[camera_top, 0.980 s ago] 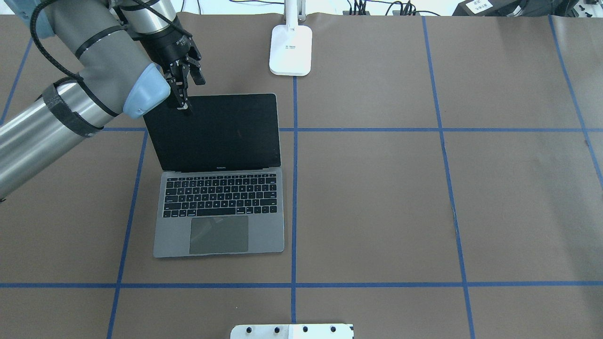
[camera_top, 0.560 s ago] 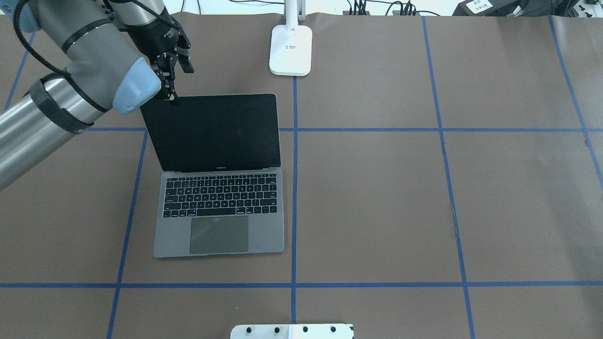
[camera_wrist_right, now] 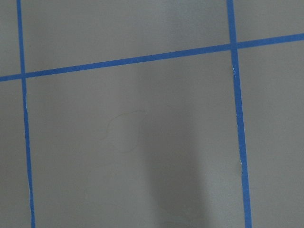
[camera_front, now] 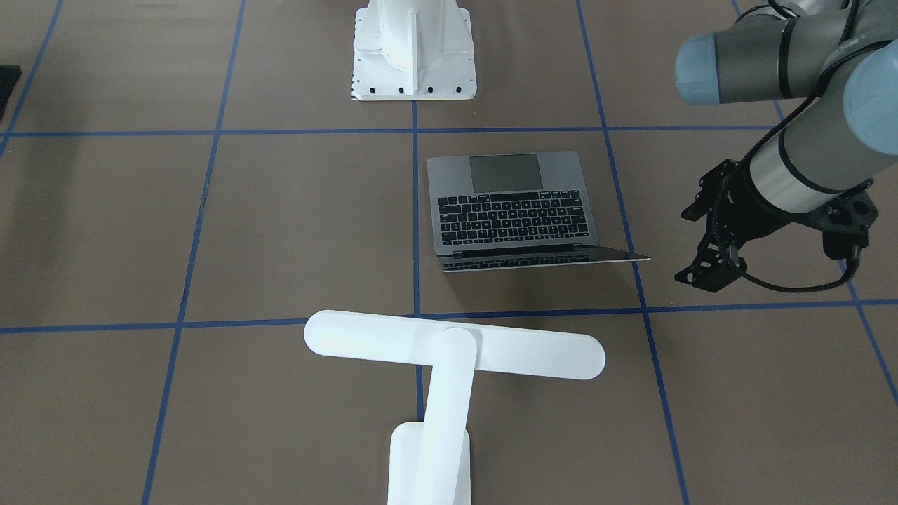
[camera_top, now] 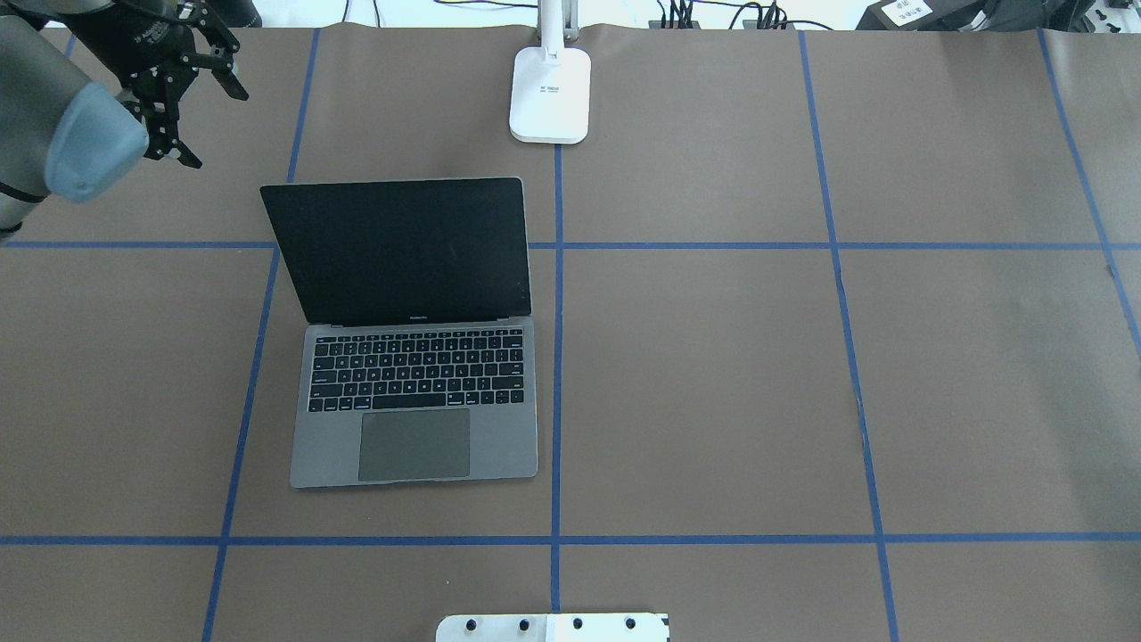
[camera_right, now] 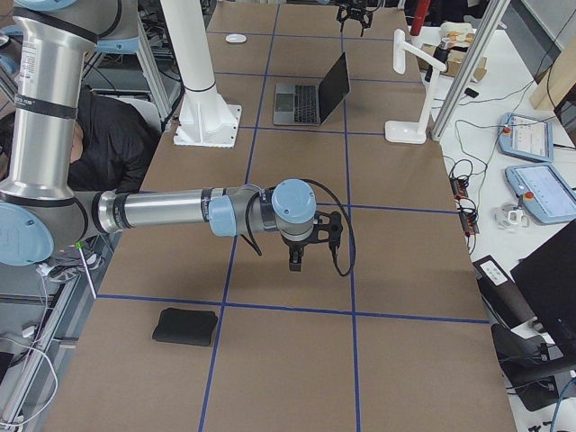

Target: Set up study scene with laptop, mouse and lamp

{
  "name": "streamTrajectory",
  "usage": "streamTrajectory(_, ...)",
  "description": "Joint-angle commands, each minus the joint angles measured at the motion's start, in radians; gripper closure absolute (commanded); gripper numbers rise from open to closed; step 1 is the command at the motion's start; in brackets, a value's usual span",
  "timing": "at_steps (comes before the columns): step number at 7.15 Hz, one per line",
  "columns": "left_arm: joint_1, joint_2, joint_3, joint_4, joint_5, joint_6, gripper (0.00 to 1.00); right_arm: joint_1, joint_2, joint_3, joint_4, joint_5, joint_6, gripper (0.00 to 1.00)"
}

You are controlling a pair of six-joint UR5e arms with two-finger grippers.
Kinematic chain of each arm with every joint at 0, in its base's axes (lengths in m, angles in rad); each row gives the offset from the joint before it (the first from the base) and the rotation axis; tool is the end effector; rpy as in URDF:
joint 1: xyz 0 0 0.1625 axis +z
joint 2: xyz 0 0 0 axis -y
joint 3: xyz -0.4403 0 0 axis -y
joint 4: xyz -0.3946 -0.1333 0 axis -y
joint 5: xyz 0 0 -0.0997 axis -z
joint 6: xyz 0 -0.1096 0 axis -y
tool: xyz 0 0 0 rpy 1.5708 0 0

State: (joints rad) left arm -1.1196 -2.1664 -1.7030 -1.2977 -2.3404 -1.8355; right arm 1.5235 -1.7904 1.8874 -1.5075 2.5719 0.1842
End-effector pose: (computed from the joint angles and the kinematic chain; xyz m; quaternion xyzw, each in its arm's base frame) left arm 0.2390 -0.6240 0.2914 -0.2462 0.3417 -0.5112 0.7492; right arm 0.0218 -0.4062 0.5965 0.0145 -0.4833 0.0215 0.8751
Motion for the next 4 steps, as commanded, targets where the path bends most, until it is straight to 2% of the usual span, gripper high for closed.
streamTrajectory(1,-0.009,0.089,-0.102,0.000,0.041,0.141,0.00,-0.047,-0.052,-0.005,0.009,0.063,-0.002,0.01)
streamTrajectory(3,-0.012,0.140,-0.161,0.001,0.042,0.258,0.00,-0.162,-0.063,-0.010,-0.044,0.065,-0.002,0.01)
streamTrajectory(4,-0.014,0.139,-0.162,0.001,0.055,0.292,0.00,-0.166,-0.128,-0.004,-0.028,0.050,-0.037,0.01)
